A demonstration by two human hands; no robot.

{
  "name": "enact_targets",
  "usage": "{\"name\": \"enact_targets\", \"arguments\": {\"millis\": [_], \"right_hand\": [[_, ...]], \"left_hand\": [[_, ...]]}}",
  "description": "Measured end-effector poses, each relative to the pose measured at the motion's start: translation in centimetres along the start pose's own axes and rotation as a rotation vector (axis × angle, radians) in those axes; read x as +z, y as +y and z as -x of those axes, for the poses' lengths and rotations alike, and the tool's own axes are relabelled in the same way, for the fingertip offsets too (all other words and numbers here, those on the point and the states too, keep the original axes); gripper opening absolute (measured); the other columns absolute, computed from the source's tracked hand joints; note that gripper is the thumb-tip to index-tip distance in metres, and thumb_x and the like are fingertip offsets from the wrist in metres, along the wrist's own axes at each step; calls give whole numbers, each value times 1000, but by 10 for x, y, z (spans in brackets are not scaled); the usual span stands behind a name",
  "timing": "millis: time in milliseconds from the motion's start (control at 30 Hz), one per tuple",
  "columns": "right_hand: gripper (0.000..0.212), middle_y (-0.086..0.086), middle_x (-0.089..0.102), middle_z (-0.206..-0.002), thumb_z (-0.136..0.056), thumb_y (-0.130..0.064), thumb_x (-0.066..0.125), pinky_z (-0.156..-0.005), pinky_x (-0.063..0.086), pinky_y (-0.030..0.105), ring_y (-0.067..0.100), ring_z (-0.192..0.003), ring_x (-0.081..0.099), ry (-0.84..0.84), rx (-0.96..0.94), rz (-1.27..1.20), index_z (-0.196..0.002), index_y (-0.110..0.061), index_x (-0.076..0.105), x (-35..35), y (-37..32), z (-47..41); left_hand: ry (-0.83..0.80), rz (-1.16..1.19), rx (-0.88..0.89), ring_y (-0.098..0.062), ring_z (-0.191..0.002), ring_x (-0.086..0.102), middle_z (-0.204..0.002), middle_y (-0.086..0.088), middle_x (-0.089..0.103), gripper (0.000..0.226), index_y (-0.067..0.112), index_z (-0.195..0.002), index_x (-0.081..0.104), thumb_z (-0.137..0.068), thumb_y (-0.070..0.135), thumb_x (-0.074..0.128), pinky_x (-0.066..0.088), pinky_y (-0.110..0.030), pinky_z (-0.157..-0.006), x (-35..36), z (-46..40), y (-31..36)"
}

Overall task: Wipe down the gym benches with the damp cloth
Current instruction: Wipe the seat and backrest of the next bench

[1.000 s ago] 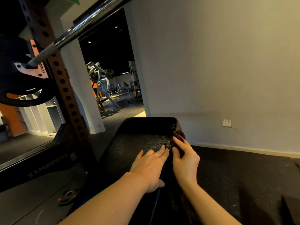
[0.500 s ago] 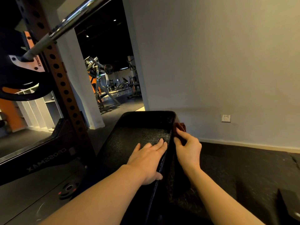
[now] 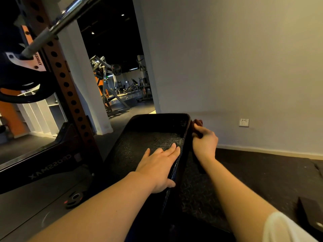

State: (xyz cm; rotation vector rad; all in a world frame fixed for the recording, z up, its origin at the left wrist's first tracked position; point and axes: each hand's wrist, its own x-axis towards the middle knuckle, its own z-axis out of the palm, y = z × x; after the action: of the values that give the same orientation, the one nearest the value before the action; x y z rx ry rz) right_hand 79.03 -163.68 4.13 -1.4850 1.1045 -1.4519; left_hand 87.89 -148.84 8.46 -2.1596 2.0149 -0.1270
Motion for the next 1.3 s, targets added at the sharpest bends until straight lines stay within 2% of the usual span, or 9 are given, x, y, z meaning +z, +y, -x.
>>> {"name": "enact_targets", "arguments": {"millis": [100,333,433,533,667,833,1033,1200,1300], "right_hand": [[36,7,64,-124,-88,2,60,-103,36,22,20,-119,57,-21,-78,10,-122,-12,66,-3,12,36],[36,5,59,-128,-84,5,62,-102,33,18,16,-120,53,-95,-159,105,-113,-14,71,-29,29,43],[44,7,45,-144,-90,-2,57,-110,23,23,23,-135,39,-105,-273,110,-132,-15,58,-13,5,9],[54,0,49,-139,-96,-4,47,-105,34,26,17,-129,43,-176,-148,-93,-147,-21,37,0,-7,-15],[35,4,55,-117,-83,6,58,-91,41,22,17,-108,56,-75,-135,-149,-107,-19,59,-1,3,8],[38,3,63,-97,-64,14,65,-81,49,26,12,-90,61,-427,-170,-68,-83,-19,66,-37,25,37],[40,2,48,-133,-92,-7,58,-102,33,19,15,-123,47,-242,-143,-87,-132,-8,55,-25,4,-1],[39,2,60,-114,-85,5,61,-97,38,16,8,-104,57,-129,-227,-45,-121,-10,64,-11,18,38],[40,-5,57,-109,-81,3,68,-88,38,3,-7,-98,53,-297,-241,-12,-114,-18,64,-27,44,86]], "left_hand": [[9,3,3,-19,-146,10,-160,14,-13,100,30,-153,-8,-88,38,66,5,-51,-120,1,1,-1],[-1,-13,-2,-18,-146,11,-160,14,-13,100,30,-153,-9,-88,39,66,5,-51,-120,0,0,1],[0,-11,-2,-17,-145,11,-160,14,-13,100,30,-153,-9,-87,39,67,6,-52,-120,0,0,0],[4,-13,-1,-18,-145,12,-160,13,-12,100,30,-154,-8,-87,39,67,6,-52,-120,0,0,1],[10,-17,1,-18,-145,12,-160,13,-12,100,29,-154,-8,-88,40,66,7,-51,-120,0,0,1],[4,-27,-3,-17,-145,13,-160,12,-13,100,29,-153,-9,-88,41,65,8,-52,-119,0,1,1],[-14,-24,-16,-18,-145,12,-160,13,-15,100,30,-153,-10,-88,41,65,6,-53,-119,-1,2,2],[-7,-17,-18,-18,-145,12,-160,13,-14,100,29,-153,-9,-88,41,65,6,-54,-119,-1,2,2],[-1,-28,-33,-20,-146,11,-161,10,-12,99,28,-153,-9,-88,39,65,6,-54,-119,-1,1,4]]}}
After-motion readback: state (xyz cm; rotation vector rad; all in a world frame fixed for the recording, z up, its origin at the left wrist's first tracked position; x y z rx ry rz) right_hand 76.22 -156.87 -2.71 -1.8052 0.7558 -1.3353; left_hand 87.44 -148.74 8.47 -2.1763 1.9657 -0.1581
